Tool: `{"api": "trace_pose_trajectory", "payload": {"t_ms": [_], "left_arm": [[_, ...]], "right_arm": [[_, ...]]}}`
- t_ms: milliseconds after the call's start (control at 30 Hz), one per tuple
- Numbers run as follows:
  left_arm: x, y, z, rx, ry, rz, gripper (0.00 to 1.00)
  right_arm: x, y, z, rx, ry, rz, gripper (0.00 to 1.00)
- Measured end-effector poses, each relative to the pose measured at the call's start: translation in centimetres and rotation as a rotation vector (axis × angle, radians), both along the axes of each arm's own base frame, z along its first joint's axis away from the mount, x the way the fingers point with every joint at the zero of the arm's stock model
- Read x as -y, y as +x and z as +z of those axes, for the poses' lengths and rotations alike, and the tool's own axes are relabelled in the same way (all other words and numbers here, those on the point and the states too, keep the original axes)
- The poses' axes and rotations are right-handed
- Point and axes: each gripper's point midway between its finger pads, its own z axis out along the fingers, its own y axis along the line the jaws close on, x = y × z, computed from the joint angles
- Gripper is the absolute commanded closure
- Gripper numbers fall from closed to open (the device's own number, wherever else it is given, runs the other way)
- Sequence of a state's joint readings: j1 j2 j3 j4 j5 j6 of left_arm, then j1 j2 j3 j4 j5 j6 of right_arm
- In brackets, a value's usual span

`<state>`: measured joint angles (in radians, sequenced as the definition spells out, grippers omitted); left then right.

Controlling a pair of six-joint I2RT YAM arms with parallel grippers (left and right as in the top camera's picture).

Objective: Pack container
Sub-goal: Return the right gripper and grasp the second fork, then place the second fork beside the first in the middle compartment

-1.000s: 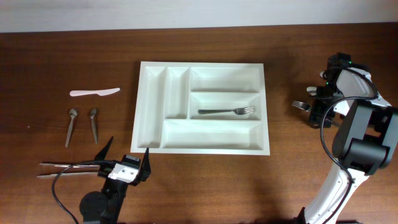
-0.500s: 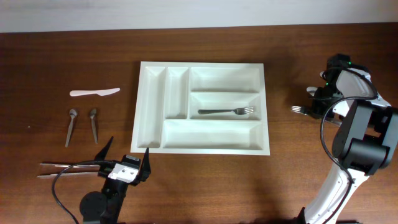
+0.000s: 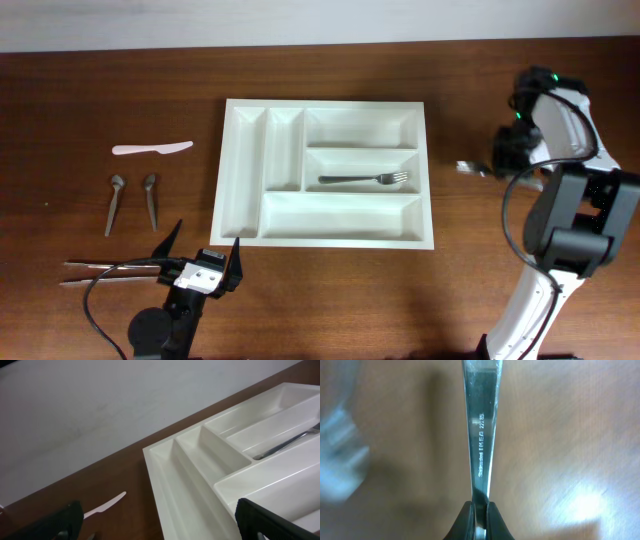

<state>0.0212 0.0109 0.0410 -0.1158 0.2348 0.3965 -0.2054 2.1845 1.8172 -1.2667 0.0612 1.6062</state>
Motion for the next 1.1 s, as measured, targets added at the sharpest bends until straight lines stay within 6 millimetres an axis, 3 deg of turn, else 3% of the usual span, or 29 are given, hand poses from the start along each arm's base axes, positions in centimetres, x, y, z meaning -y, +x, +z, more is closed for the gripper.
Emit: {"api": "trace_pose_trajectory", "payload": {"t_ms": [200,267,400,467,600,767,933,1000,1100], "left_arm": [[0.0,0.0,0.0,0.000,0.000,0.000,0.01],[0.0,0.0,0.0,0.000,0.000,0.000,0.01],[0.0,0.0,0.0,0.000,0.000,0.000,0.01],[0.0,0.0,0.0,0.000,0.000,0.000,0.01],[0.0,0.0,0.0,0.000,0.000,0.000,0.01],[0.0,0.0,0.0,0.000,0.000,0.000,0.01],[0.0,0.0,0.0,0.000,0.000,0.000,0.01],[0.0,0.0,0.0,0.000,0.000,0.000,0.01],[0.0,0.0,0.0,0.000,0.000,0.000,0.01]], "right_arm": [[-5.1,3.1,5.6,0.123,-0.017,0.186,0.96],[-7.8,3.7,7.0,0.157,-0.017,0.262,0.96],[-12.8,3.3,7.2,0.152,0.001,0.366,0.94],[-16.9,2.2,7.2,0.131,0.022,0.415,0.92],[-21.5,0.9,7.1,0.125,0.039,0.431,0.90],[-24.7,-0.2,7.1,0.127,0.050,0.421,0.87],[-25.7,-0.6,7.0,0.124,0.062,0.372,0.87],[-25.8,-0.4,6.8,0.130,0.061,0.349,0.81],[-25.6,0.3,6.5,0.146,0.047,0.321,0.65]]}}
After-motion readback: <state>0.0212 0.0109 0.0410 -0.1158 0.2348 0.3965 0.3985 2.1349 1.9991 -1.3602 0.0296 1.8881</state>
